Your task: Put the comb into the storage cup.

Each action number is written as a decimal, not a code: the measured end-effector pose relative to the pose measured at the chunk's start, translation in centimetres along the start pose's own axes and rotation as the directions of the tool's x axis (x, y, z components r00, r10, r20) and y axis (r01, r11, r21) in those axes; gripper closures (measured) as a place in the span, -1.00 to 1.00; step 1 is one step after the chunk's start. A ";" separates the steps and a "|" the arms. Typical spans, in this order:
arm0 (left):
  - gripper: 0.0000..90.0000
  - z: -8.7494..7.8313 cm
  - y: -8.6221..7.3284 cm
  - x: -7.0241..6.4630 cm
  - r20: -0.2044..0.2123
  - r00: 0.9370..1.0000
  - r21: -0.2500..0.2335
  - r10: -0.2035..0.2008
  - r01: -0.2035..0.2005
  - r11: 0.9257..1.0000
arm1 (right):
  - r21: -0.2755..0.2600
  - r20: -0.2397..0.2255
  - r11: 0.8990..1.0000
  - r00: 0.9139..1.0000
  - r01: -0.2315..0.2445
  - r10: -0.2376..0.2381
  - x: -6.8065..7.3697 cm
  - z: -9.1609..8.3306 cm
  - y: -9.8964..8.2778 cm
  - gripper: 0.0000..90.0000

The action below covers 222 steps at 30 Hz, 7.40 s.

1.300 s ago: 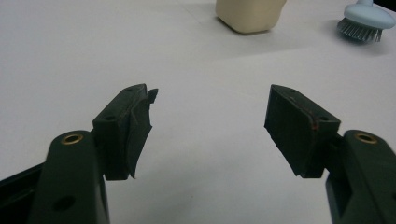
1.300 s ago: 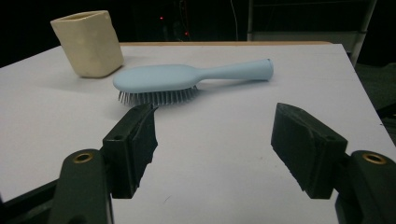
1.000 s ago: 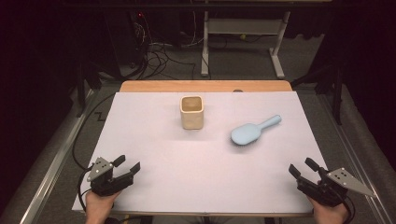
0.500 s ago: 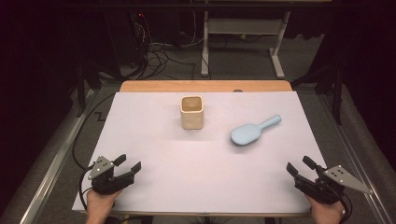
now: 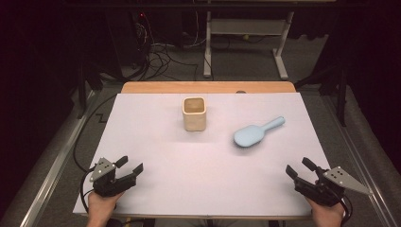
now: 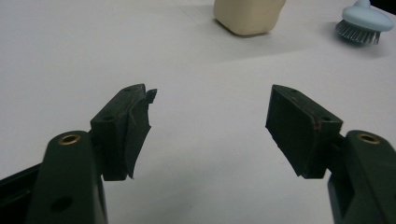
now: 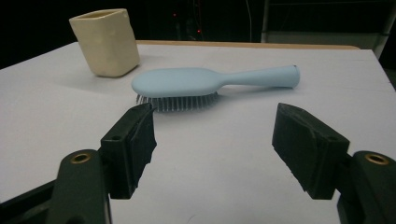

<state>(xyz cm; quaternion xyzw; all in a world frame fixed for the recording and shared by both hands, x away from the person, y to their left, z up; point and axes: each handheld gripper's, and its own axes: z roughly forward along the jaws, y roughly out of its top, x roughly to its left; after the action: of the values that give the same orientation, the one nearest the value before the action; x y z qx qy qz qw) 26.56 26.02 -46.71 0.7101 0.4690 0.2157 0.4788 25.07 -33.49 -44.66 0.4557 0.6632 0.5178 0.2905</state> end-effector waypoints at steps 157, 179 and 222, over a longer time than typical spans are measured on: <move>-0.25 0.1 0.3 -0.2 0.001 1.000 0.012 0.004 -0.004 1.000 | 0.730 0.102 0.683 0.984 0.023 -0.143 -4.4 23.7 12.4 1.00; -0.27 0.0 0.3 0.0 -0.003 1.000 -0.003 0.000 0.000 1.000 | 0.783 0.133 0.621 0.983 -0.027 -0.125 -4.8 24.9 11.5 1.00; -0.27 -0.1 0.3 -0.2 0.006 1.000 -0.009 0.013 -0.013 1.000 | 0.788 0.076 0.616 0.995 -0.019 -0.066 -4.6 20.1 10.3 1.00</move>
<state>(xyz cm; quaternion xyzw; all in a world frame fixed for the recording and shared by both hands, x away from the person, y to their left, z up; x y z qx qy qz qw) 26.51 25.84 -46.34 0.7117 0.4620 0.2187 0.4819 47.35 -28.64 -41.23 0.5528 0.8139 0.1482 0.1004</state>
